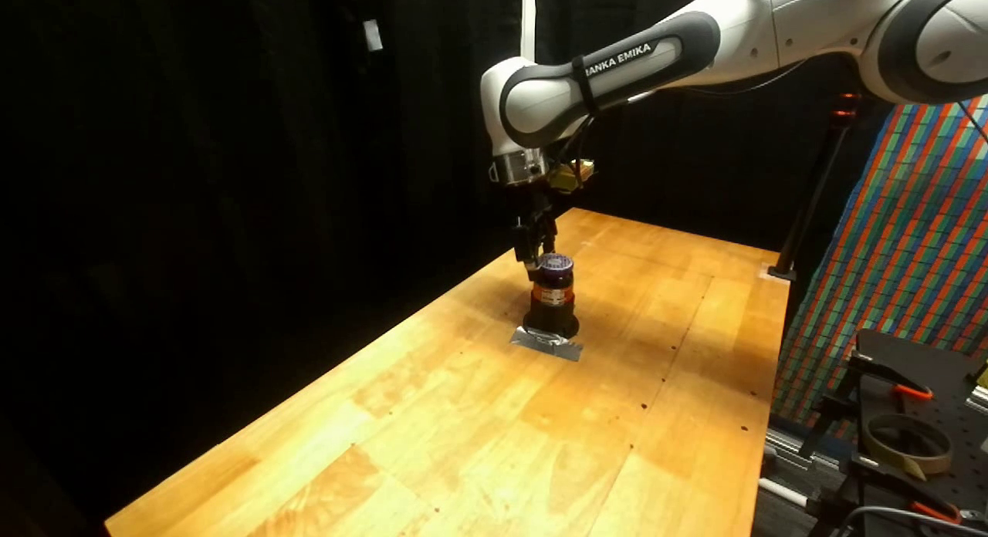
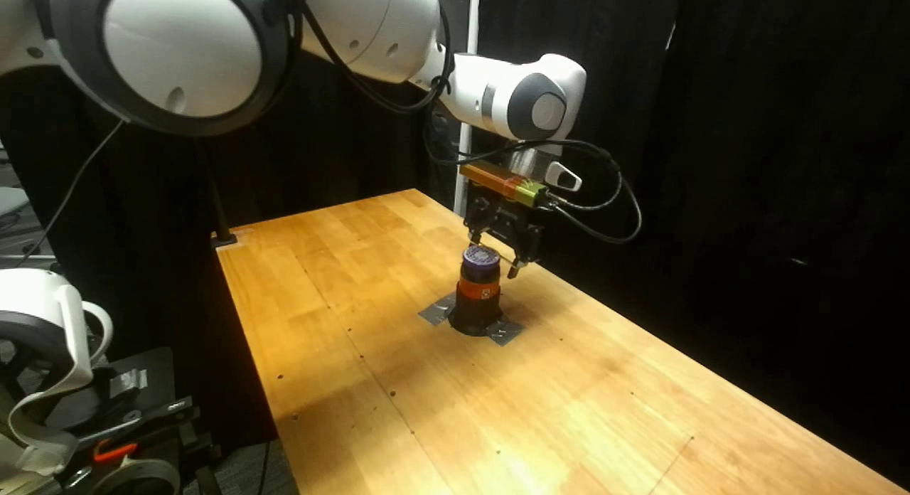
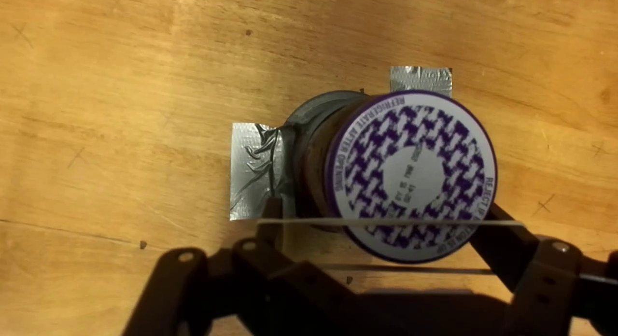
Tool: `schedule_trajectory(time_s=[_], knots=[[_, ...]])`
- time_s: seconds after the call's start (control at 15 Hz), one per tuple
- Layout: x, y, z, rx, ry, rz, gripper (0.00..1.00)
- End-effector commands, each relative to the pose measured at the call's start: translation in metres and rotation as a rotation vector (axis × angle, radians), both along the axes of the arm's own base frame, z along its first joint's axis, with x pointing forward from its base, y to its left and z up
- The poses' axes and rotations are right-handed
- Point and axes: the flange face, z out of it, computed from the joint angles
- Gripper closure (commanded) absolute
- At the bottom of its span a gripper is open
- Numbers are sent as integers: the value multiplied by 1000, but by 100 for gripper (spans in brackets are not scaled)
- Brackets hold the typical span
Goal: Put the elastic around the bottle on the table
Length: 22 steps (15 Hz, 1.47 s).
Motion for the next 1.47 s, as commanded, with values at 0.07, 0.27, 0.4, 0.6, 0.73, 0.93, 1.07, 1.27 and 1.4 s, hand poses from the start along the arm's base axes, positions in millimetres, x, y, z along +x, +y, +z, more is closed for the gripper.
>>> schedule_trajectory(time_s=[0.07,0.27,0.4,0.6,0.73,0.93,1.07,1.27,1.4], knots=[[-1,3,2,2,19,-19,0],[-6,3,4,5,16,-25,0],[-10,4,5,3,10,-28,0],[-18,5,5,2,5,-18,0],[-24,2,5,5,-1,-8,0],[-37,1,6,2,-22,0,0],[-48,-1,7,-3,-43,-4,0],[-69,-4,8,-10,-76,-3,0],[-84,-5,8,-5,-96,-1,0]])
